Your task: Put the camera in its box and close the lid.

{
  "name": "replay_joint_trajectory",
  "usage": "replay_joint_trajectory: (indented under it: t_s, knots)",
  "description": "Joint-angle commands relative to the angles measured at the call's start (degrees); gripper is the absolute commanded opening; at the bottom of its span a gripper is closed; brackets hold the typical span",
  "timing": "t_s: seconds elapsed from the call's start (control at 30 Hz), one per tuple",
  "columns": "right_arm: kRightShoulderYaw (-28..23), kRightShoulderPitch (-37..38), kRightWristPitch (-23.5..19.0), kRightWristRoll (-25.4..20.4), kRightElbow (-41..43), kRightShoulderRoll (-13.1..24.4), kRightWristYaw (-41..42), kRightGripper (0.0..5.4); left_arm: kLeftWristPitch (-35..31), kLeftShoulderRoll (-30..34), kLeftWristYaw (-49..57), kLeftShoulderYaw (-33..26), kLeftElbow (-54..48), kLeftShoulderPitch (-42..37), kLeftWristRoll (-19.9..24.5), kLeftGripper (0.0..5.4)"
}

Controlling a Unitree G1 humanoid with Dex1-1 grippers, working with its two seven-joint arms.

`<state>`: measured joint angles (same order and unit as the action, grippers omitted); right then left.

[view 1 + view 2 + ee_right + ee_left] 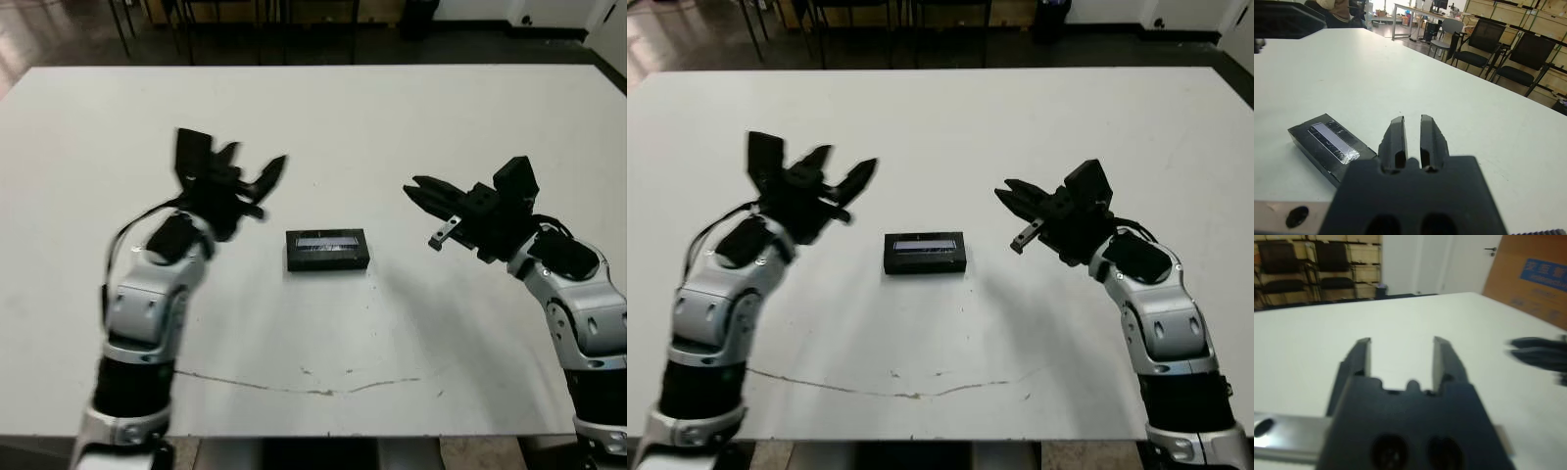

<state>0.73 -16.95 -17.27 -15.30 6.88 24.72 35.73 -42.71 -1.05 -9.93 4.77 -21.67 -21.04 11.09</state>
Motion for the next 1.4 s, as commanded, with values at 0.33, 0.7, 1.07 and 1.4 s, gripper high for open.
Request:
replay_joint_trajectory:
  t_s: [0.33, 0.7, 1.07, 1.4]
  knots:
    - [-1.43, 1.58, 2.24, 0.01, -2.21, -0.02, -0.13, 0.0, -6.29, -7.22, 9.21, 10.35, 7.74, 4.37, -4.35, 0.01]
    - [-1.2, 1.98, 2.57, 0.13, -1.86, 0.03, 0.02, 0.0, -2.08, -8.76, 12.75, 12.01, 19.37, 10.27, -6.76, 0.01]
    - [-0.51, 1.69, 2.1, 0.86, -1.63, 0.09, -0.44, 0.0, -6.66, -4.51, 10.32, 15.31, 6.39, 17.3, -5.92, 0.01]
    - [-2.14, 1.62, 2.86, -0.33, -2.02, -1.92, -1.96, 0.0, 29.7, -0.12, 10.68, 2.62, 0.43, 15.33, -9.85, 0.01]
